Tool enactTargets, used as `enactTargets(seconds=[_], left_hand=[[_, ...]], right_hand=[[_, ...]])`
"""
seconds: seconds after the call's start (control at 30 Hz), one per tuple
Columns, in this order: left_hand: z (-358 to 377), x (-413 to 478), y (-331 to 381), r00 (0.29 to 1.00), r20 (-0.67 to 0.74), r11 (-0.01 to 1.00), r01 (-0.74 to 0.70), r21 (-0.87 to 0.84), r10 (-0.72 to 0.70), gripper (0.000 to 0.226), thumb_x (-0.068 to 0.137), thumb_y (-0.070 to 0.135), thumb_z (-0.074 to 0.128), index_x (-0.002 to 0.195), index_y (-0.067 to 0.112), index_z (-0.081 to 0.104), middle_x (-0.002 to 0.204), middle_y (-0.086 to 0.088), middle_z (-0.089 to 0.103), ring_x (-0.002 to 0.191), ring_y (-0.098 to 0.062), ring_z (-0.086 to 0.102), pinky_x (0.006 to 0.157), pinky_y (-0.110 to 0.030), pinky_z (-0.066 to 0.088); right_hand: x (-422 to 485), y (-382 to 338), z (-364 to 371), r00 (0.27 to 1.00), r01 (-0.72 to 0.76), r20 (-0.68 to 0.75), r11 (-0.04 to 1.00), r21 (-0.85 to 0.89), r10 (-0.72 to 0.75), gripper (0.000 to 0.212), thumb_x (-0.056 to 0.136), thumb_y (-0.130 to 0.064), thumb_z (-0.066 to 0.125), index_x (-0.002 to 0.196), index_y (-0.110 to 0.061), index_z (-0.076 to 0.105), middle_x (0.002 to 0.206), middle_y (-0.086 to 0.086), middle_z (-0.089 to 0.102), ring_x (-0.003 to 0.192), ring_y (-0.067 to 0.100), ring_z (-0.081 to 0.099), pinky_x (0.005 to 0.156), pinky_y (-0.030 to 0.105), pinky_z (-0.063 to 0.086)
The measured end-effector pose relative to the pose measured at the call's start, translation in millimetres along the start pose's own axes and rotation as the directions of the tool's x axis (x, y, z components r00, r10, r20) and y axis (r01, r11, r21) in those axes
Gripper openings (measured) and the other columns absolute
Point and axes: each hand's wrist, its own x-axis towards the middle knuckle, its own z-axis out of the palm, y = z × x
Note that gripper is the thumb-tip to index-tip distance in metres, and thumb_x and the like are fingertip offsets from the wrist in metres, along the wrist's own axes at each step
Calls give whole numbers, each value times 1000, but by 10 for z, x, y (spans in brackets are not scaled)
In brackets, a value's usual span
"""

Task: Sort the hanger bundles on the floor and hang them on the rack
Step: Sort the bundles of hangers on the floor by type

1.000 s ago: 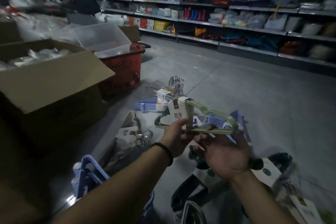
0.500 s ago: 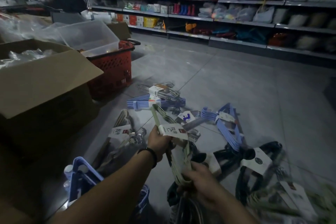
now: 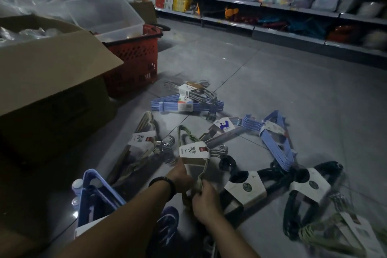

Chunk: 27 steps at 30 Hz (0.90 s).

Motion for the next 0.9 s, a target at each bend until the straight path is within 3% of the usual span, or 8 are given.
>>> enactTargets(seconds=[0.1, 0.2, 0.27, 0.37, 0.57, 0.67, 0.77, 0.9], left_hand=[[-2, 128, -102, 996, 25, 978, 84, 190, -90, 57, 103, -1, 48, 157, 11, 35, 142, -17, 57, 136, -37, 56, 108, -40, 48], [68, 304, -259, 983, 39, 928, 154, 338, -178, 50, 100, 15, 56, 148, 8, 42, 145, -19, 57, 128, -34, 60, 106, -42, 53], [123, 342, -321, 978, 32, 889, 173, 424, -206, 53, 100, 23, 58, 149, 9, 43, 147, -20, 51, 131, -36, 56, 109, -45, 51], [185, 367, -411, 975, -26, 843, 206, 497, -222, 54, 100, 28, 53, 151, 13, 41, 150, -22, 41, 134, -41, 51, 113, -50, 46], [221, 516, -535, 960, -15, 784, 239, 572, -281, 69, 94, 38, 65, 153, 11, 41, 150, -20, 45, 133, -40, 53, 110, -50, 49], [282, 545, -421, 978, -17, 738, 168, 654, -207, 67, 98, 38, 65, 155, 12, 41, 155, -20, 45, 139, -39, 50, 113, -46, 46], [443, 501, -193, 997, -21, 648, 63, 759, -72, 78, 98, 43, 59, 164, 16, 27, 168, -22, 26, 154, -41, 29, 125, -47, 29], [872, 338, 440, 991, 119, 599, -128, 791, 55, 44, 101, 34, 53, 140, 13, 57, 145, -17, 57, 131, -35, 57, 111, -46, 47]], right_hand=[[136, 134, 107, 997, 36, 68, 994, -104, -29, 31, 101, -15, 55, 131, -20, 61, 113, -6, 68, 103, 12, 63, 93, 33, 56], [165, 189, 113, 989, 120, 117, 964, -237, -94, 19, 103, -19, 54, 114, -14, 68, 101, 2, 69, 93, 19, 65, 84, 35, 57], [188, 181, 150, 968, 165, 229, 945, -283, -100, 19, 99, -17, 61, 117, -18, 68, 110, 5, 73, 101, 21, 69, 90, 36, 60], [216, 123, 216, 957, 179, 274, 930, -322, -90, 34, 95, -18, 69, 129, -21, 67, 123, 3, 71, 110, 19, 66, 91, 25, 51], [273, 115, 6, 966, 100, 259, 946, -309, -17, 14, 100, -28, 59, 100, -24, 73, 101, -5, 72, 93, 13, 67, 81, 27, 52], [269, 133, -336, 976, 117, 204, 974, -193, -77, 11, 99, -32, 62, 98, -31, 72, 93, -7, 75, 83, 8, 71, 72, 28, 58], [241, 244, -858, 981, 103, 181, 980, -172, -71, 11, 99, -30, 65, 108, -29, 71, 92, -1, 75, 70, 13, 74, 60, 26, 58], [102, 515, -1920, 997, 77, 52, 955, -286, -65, 19, 95, -35, 67, 104, -20, 75, 88, 3, 76, 74, 19, 75, 71, 37, 63]])
